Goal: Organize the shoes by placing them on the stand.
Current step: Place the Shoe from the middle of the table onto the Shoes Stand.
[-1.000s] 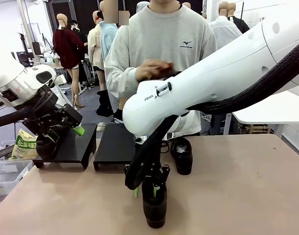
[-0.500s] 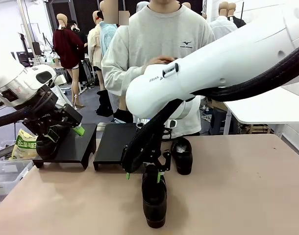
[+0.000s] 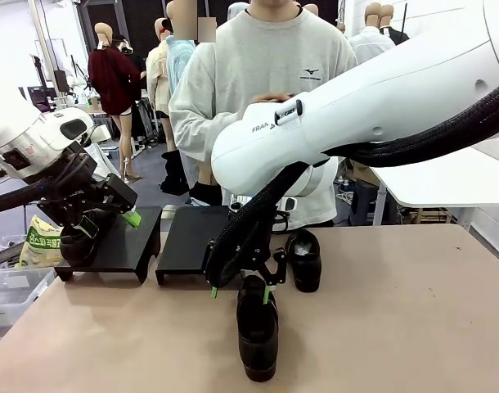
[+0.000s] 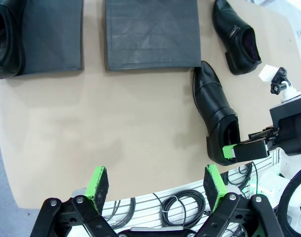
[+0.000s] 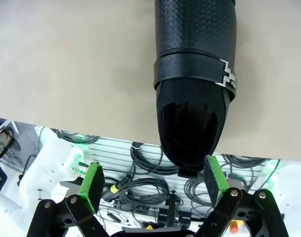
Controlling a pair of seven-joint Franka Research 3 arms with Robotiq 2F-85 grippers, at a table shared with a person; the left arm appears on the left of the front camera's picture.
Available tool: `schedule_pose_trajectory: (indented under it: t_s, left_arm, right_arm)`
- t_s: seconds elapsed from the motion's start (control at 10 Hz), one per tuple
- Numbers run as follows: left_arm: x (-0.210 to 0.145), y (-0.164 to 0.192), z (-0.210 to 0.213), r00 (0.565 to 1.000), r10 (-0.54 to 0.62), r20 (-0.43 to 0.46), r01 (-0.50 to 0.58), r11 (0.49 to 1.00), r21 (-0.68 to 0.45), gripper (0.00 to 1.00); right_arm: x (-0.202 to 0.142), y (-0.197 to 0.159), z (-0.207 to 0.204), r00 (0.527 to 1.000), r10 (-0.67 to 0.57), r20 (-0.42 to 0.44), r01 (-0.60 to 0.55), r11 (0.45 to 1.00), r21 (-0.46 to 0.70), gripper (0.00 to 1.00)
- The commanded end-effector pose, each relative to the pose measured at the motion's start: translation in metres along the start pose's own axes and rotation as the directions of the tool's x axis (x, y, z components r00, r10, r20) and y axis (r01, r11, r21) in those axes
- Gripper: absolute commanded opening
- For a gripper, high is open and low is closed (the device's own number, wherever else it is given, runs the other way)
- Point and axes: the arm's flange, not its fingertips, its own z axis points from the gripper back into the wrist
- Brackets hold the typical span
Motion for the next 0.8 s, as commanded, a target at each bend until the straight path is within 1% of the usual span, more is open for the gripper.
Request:
schedule_pose_trajectory:
  t_s: [0.0,0.1,0.2,0.3,0.4,0.5,0.6,0.7]
  left_arm:
    - [0.000,0.001,0.000,1.000,0.002,-0.004,-0.002,1.000,-0.016,1.00]
    - [0.000,0.001,0.000,1.000,0.002,-0.004,-0.002,1.000,-0.016,1.00]
    - [0.000,0.001,0.000,1.000,0.002,-0.004,-0.002,1.000,-0.016,1.00]
    - [0.000,0.001,0.000,1.000,0.002,-0.004,-0.002,1.000,-0.016,1.00]
    - [0.000,0.001,0.000,1.000,0.002,-0.004,-0.002,1.000,-0.016,1.00]
    - [0.000,0.001,0.000,1.000,0.002,-0.004,-0.002,1.000,-0.016,1.00]
    - [0.000,0.001,0.000,1.000,0.002,-0.004,-0.002,1.000,-0.016,1.00]
    - [0.000,0.001,0.000,1.000,0.002,-0.004,-0.002,1.000,-0.016,1.00]
  right_arm:
    - [-0.001,0.000,0.002,1.000,0.001,0.004,-0.001,1.000,0.001,1.00]
    - [-0.017,-0.006,0.030,0.997,0.053,0.061,-0.051,0.998,-0.040,1.00]
    - [-0.025,-0.020,0.051,0.994,0.093,0.063,-0.090,0.995,-0.044,1.00]
    - [-0.024,-0.039,0.065,0.991,0.129,0.021,-0.128,0.991,-0.050,1.00]
    - [-0.021,-0.063,0.074,0.990,0.141,0.007,-0.140,0.988,-0.071,1.00]
    - [-0.012,-0.098,0.079,0.992,0.119,-0.030,-0.121,0.989,-0.082,1.00]
    - [-0.006,-0.130,0.079,0.996,0.077,-0.036,-0.080,0.991,-0.104,1.00]
    - [-0.001,-0.170,0.075,0.994,0.061,-0.087,-0.068,0.994,-0.082,1.00]
